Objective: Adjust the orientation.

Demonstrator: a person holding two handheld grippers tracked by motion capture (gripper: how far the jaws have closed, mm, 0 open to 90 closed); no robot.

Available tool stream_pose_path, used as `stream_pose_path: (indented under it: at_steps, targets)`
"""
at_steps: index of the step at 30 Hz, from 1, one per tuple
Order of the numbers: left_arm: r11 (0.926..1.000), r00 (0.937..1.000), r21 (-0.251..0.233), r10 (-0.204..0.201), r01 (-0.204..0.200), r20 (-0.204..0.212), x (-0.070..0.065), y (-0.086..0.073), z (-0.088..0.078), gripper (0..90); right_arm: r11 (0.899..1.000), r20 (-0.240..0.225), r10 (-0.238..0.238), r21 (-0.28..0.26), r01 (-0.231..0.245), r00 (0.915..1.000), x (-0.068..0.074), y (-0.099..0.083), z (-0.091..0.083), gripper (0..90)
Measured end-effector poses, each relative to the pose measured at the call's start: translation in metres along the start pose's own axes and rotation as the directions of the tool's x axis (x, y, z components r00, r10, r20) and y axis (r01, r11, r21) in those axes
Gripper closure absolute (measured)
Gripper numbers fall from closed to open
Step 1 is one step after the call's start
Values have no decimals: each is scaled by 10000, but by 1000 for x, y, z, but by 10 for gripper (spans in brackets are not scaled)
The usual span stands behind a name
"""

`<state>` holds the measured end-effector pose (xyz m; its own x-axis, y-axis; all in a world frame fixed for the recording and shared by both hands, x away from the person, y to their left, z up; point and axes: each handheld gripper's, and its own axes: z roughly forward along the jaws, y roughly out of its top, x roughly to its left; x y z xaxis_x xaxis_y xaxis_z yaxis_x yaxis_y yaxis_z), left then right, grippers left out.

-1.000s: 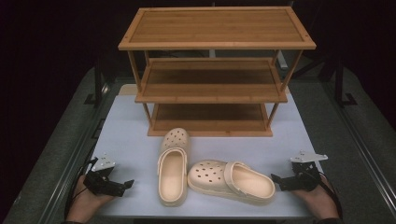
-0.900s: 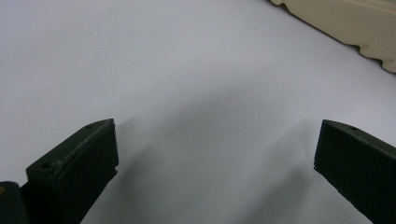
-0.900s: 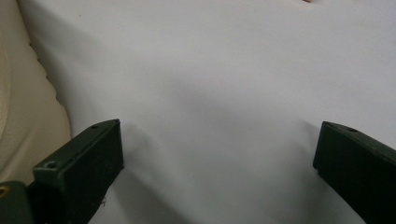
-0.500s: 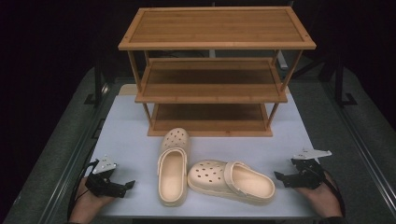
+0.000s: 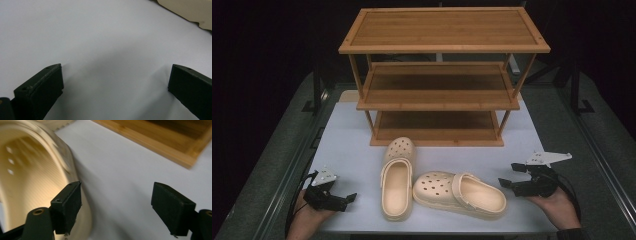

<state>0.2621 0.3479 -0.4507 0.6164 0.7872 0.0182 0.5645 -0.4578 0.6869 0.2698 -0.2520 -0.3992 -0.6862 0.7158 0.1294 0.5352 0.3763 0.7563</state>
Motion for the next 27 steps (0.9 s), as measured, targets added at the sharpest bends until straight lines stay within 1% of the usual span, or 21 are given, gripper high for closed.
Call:
stream_pose_path:
  at_steps: [1, 2, 4, 6, 8, 9, 14, 19, 21, 23, 24, 25, 26, 27]
  targets:
    - [10000, 10000, -18, 12, -12, -1, 0, 0, 0, 0, 9999, -142, -88, -64, 87, 9999, 2, 3, 0, 275]
    - [10000, 10000, -31, 16, -16, -7, 0, -1, 0, 0, 9997, -379, -191, -147, 185, 9991, 4, 6, 0, 296]
    - [10000, 10000, -51, 16, -16, -9, 0, -1, 0, 0, 9988, -870, -420, -295, 396, 9953, 9, 13, 1, 318]
    - [10000, 10000, -57, 25, -25, -12, 0, -1, 0, 0, 9974, -1355, -646, -417, 594, 9887, 15, 20, 3, 355]
    - [10000, 10000, -57, 25, -25, -12, 0, -1, 0, 0, 9945, -1788, -1029, -372, 978, 9785, 24, 28, 9, 400]
    - [10000, 10000, -59, 27, -27, -13, 0, -1, 0, 0, 9945, -1788, -1029, -372, 978, 9785, 24, 28, 9, 400]
    - [10000, 10000, -53, 28, -28, -9, 0, -1, 0, 0, 9904, -2335, -1372, -179, 1368, 9626, 33, 38, 27, 441]
    - [10000, 10000, -45, 27, -27, -5, 0, -1, 0, 0, 9860, -2659, -1583, 85, 1665, 9509, 38, 46, 44, 470]
    - [10000, 10000, -44, 24, -24, -5, 0, -1, 0, 0, 9831, -2745, -1692, 213, 1819, 9466, 41, 48, 52, 476]
    - [10000, 10000, -41, 27, -27, -6, 0, -1, 0, 0, 9781, -2756, -1868, 372, 2046, 9430, 43, 51, 60, 491]
    - [10000, 10000, -43, 25, -25, -5, 0, -1, 0, 0, 9761, -2768, -1936, 426, 2133, 9412, 44, 52, 64, 508]
    - [10000, 10000, -37, 27, -27, -4, 0, -1, 0, 0, 9710, -2795, -2088, 551, 2327, 9372, 46, 54, 70, 548]
    - [10000, 10000, -37, 27, -27, -4, 0, -1, 0, 0, 9710, -2795, -2088, 551, 2327, 9372, 46, 54, 70, 548]
    - [10000, 10000, -39, 27, -27, -3, 0, -1, 0, 0, 9695, -2850, -2115, 597, 2376, 9349, 47, 54, 73, 565]
